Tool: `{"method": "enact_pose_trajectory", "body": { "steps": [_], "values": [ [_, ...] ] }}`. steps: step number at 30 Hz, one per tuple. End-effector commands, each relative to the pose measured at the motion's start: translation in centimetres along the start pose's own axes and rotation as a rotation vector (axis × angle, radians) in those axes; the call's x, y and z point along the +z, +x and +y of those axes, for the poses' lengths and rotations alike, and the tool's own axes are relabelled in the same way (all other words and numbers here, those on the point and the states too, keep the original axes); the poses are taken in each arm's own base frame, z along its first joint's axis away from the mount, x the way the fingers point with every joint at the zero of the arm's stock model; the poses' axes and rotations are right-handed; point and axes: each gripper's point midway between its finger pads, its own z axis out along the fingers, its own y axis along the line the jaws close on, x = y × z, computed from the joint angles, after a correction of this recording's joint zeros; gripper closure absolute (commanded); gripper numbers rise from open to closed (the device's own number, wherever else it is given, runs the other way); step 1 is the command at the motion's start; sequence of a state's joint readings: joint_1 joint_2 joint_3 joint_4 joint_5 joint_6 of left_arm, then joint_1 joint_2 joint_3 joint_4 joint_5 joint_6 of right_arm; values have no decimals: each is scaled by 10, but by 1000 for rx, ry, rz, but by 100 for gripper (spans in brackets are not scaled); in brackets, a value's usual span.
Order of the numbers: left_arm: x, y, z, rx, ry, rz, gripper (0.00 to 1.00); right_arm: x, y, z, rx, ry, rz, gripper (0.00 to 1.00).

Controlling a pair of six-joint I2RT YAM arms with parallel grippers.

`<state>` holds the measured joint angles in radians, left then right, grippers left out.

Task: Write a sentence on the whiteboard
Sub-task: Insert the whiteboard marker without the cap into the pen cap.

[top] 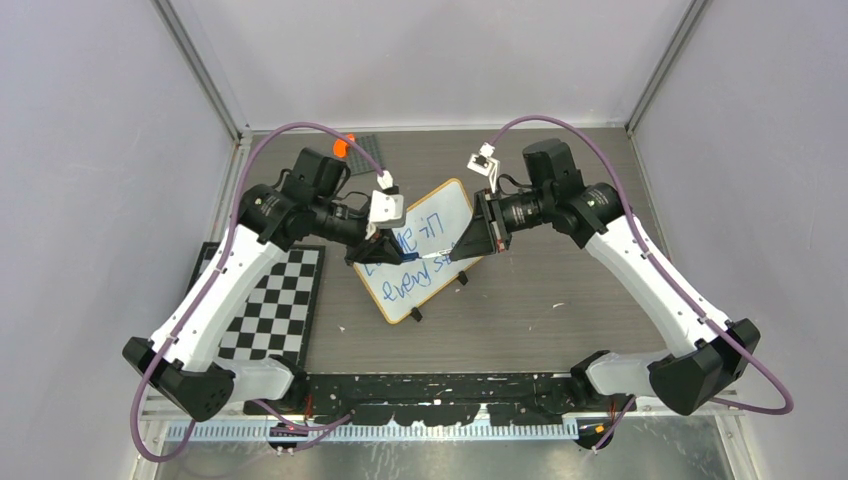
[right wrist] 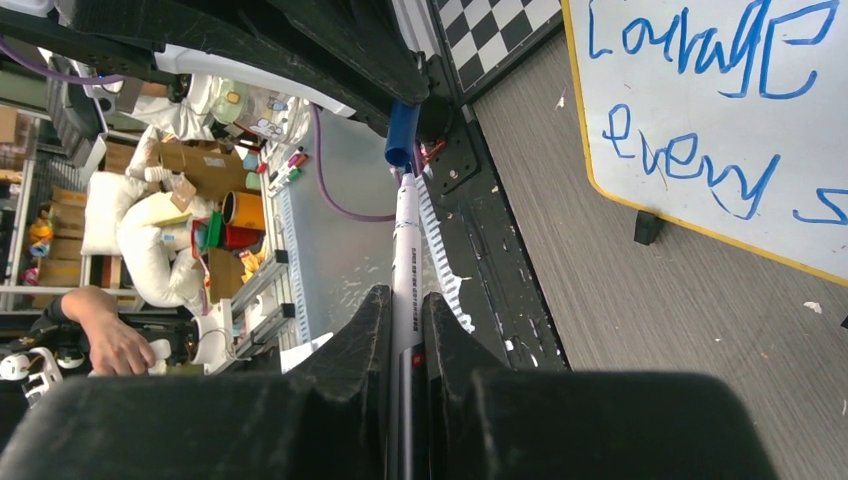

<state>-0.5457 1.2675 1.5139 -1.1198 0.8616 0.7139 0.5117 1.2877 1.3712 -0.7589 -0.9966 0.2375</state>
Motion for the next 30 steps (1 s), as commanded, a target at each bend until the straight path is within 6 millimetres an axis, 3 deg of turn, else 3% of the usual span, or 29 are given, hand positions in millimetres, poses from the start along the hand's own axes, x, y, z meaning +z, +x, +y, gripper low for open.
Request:
{"method": "enact_pose_trajectory", "body": {
  "steps": [1,13,30],
  "values": [
    [-2,-12,-8,28,28,-35,100,-3,-12,11,-59,-7,-22,100],
    [-1,2,-8,51,18,20,100,-7,-8,13,-82,7,-15,100],
    [2,-3,-10,36,36,10,100,0,-8,12,-80,3,1,100]
  ]
}}
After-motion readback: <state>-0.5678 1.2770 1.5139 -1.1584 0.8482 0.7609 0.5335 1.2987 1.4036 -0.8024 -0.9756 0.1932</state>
